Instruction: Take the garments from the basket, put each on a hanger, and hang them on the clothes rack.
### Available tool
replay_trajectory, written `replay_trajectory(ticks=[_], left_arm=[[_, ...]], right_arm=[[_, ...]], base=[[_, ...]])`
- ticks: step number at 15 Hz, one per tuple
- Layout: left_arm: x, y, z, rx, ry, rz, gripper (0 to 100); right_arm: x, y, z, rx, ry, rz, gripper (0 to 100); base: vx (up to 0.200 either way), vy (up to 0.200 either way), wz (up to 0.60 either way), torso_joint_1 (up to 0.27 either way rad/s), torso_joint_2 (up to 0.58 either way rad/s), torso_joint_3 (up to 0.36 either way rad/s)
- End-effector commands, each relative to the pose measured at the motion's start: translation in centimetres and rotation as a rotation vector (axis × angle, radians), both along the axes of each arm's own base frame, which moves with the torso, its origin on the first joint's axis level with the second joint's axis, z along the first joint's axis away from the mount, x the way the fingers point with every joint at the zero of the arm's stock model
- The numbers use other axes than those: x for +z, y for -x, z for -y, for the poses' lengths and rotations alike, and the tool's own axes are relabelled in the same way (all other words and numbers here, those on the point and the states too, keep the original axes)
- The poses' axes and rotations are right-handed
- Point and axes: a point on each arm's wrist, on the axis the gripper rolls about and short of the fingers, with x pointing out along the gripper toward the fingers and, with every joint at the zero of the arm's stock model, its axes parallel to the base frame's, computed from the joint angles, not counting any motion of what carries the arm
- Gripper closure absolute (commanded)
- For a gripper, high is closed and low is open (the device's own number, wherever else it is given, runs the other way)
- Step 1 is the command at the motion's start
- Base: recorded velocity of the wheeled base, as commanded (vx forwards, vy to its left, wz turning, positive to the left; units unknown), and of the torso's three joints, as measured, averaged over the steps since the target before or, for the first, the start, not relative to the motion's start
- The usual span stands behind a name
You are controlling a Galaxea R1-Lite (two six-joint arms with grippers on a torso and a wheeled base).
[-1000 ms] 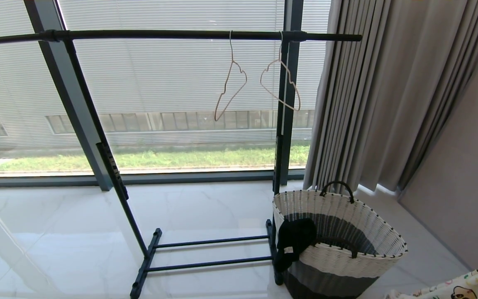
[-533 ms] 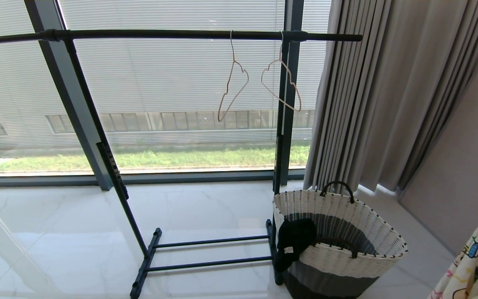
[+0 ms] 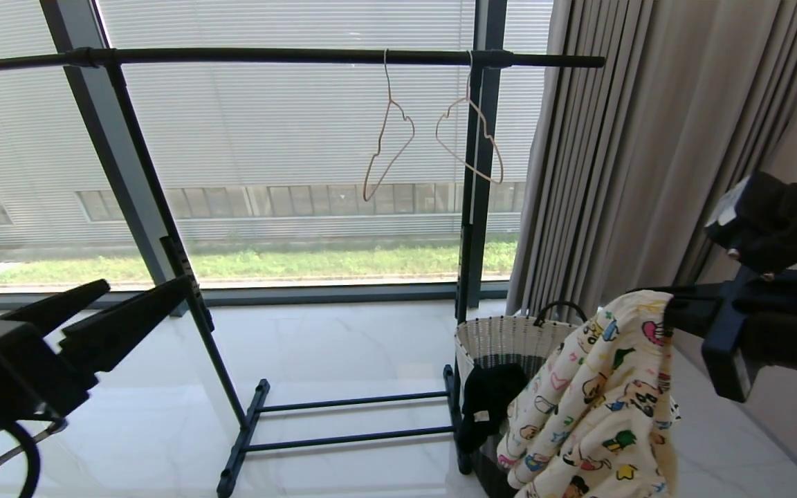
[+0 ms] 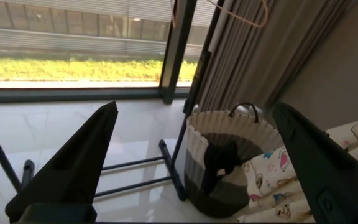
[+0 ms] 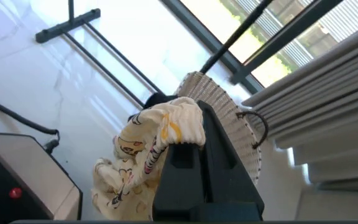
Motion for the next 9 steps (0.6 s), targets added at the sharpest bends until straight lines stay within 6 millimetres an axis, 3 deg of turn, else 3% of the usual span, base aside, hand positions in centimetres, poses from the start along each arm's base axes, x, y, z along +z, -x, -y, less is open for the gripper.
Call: replay_trajectory(ticks=[1,2,5,6,9], left_arm=[[-0.7,-5.4,7.7,-0.046,-0.084,-0.117,0],[-1.3,-5.9,9.2,-0.078,-0.109,-0.142,0],[-4.1,-4.7,13.8,-0.245,-0.202,-0.216,0],[-5.2,-4.4,15.4,-0.287,-0.219,-0.252,0],[-5.0,-2.6,18.3,-0.36,-0.109,-0.301,0]], right_arm=[[-1.3,-2.5,-3.8,0.043,0.039,-0.049,100],[-1.6,-3.3,-4.7,0.045,0.031,-0.043,100],[-1.9,-5.3,-7.0,0.052,-0.01,0.002,100],[-1.6,-5.3,-7.6,0.069,-0.019,0.011,100],[-1.3,-4.2,-9.1,0.13,-0.028,0.019,100]], base=[[0.0,0.0,0.0,0.0,0.0,0.0],[0.0,0.0,0.0,0.0,0.0,0.0],[0.0,0.0,0.0,0.0,0.0,0.0],[0.0,0.0,0.0,0.0,0.0,0.0],[0.0,0.0,0.0,0.0,0.0,0.0]])
